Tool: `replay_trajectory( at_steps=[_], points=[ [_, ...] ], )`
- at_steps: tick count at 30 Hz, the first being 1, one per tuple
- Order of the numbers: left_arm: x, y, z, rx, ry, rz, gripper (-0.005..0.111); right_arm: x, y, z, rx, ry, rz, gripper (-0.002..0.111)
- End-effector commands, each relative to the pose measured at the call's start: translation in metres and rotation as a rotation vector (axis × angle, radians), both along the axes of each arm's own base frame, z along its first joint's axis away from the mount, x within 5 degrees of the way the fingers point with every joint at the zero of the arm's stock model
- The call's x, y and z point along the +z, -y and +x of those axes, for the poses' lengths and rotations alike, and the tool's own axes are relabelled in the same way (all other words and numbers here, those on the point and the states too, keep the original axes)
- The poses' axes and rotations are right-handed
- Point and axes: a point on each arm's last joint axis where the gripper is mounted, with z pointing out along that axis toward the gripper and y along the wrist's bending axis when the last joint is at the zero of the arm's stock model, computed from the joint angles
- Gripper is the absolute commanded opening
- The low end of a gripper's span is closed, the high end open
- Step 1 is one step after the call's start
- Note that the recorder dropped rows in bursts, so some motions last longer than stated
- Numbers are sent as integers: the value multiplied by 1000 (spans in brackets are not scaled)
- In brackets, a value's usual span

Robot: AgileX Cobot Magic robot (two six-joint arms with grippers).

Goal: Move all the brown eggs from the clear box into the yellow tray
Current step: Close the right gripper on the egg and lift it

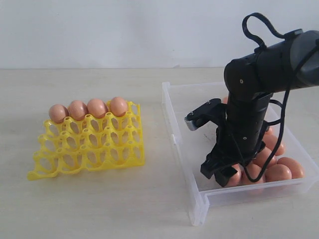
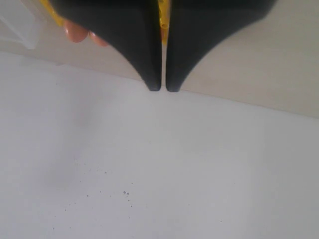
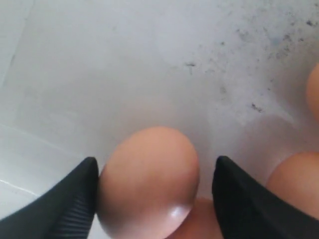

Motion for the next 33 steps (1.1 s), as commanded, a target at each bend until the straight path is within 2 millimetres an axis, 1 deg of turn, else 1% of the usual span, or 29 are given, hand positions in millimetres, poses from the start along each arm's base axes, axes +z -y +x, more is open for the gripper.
replay_trajectory(
  at_steps=[1, 3, 5, 7, 10, 12, 16, 19, 23, 31, 33],
  points=[
    [1, 0, 0, -4, 5, 6, 4, 1, -3, 3, 8, 26, 24, 39],
    [1, 0, 0, -4, 5, 6, 4, 1, -2, 1, 2, 7, 13, 26],
    [1, 0, 0, -4, 5, 6, 4, 1, -2, 1, 9, 3, 10, 0],
    [1, 0, 0, -4, 5, 6, 4, 1, -3, 3, 10, 33, 25, 0],
    [1, 0, 0, -4, 5, 6, 4, 3, -11, 13, -18, 147, 118, 0],
    [1, 0, 0, -4, 5, 6, 4, 4, -14, 16, -14, 171, 153, 0],
    [1, 0, 0, -4, 5, 6, 4, -3, -12, 11, 28, 102, 119, 0],
    [1, 0, 0, -4, 5, 6, 4, -14, -11, 8, 41, 46, 82, 0],
    [1, 0, 0, -4, 5, 6, 4, -28, -12, 11, 9, 35, 77, 0],
    [1, 0, 0, -4, 5, 6, 4, -30, -12, 11, 8, 33, 76, 0],
    [1, 0, 0, -4, 5, 6, 4, -30, -12, 11, 8, 33, 76, 3]
  ],
)
